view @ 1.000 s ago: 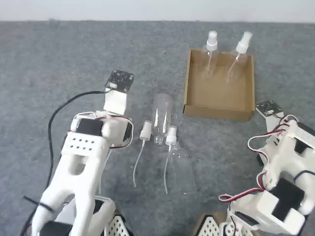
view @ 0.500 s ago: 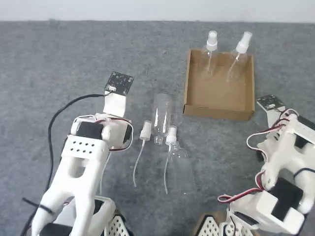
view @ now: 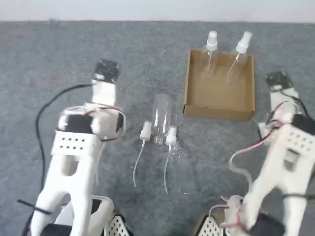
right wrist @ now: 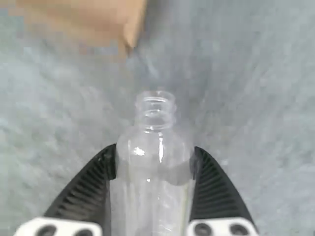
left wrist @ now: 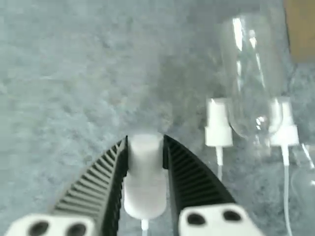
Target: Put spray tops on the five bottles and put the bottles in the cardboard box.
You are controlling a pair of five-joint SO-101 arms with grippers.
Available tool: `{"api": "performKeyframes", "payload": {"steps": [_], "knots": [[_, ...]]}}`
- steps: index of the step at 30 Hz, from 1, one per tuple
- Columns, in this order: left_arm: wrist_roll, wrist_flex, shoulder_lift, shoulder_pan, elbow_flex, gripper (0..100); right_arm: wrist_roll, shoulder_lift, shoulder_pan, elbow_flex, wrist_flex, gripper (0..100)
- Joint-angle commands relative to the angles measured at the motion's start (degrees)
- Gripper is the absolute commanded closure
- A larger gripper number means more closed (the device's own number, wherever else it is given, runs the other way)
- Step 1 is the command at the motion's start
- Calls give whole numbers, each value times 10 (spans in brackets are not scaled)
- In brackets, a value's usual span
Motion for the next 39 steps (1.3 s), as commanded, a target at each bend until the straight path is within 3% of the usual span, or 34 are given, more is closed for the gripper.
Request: {"api": "performKeyframes", "payload": {"steps": [1, 9, 13, 17, 31, 39], "knots": [[5, 48, -18, -34, -108, 974, -73, -131, -110, -11, 29, 972], [6, 76, -182, -71, -136, 987, -215, -212, -430, 4, 35, 972], [10, 80, -277, -70, -138, 987, -256, -215, -560, 30, -22, 972], [69, 69, -340, -70, -168, 988, -259, -218, -656, 115, -124, 976], [226, -147, -350, -65, -135, 988, -261, -219, -733, 162, -220, 995], [229, -181, -352, -20, -93, 988, -259, -308, -731, 294, -352, 992]]}}
